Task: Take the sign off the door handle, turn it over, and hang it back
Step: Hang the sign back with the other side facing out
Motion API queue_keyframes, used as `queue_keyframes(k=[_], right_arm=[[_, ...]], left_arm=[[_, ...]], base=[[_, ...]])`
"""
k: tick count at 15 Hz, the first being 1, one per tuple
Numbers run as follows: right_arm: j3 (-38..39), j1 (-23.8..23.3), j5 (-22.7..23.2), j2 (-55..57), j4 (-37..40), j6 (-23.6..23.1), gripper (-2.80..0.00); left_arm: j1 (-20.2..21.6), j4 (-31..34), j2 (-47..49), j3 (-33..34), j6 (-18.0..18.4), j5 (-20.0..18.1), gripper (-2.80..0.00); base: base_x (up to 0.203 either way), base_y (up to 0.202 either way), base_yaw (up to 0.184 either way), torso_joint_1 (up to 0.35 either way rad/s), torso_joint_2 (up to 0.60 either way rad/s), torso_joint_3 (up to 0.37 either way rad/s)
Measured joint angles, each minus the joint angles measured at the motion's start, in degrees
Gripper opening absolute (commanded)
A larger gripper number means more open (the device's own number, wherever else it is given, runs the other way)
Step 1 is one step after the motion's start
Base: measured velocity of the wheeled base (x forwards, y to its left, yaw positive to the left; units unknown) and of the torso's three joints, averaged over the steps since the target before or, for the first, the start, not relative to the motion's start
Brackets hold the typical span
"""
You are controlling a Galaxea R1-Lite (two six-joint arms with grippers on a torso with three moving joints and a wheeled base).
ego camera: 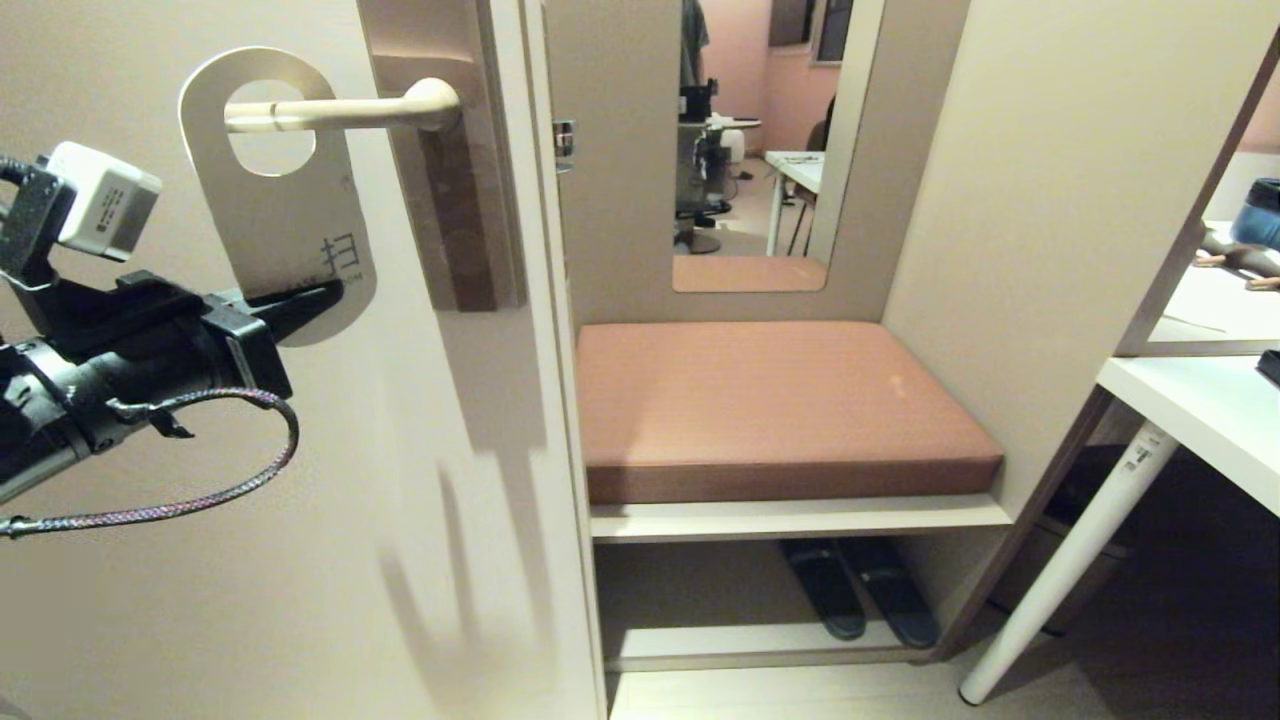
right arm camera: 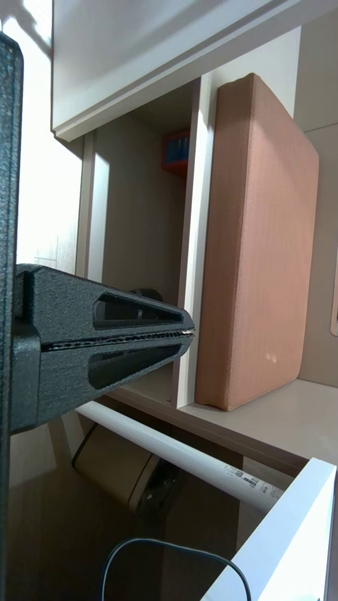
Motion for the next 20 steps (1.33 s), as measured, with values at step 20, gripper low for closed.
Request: queue_keyframes(k=[20], right_arm=[[0.00,-0.02,0.05,0.00,0.00,0.01,-2.80]], left_arm=[[-11.78,-0.09,0.01,0.01,2.05,11.05,-2.80]], base=[[0.000,0.000,0.000,0.000,0.00,0.000]])
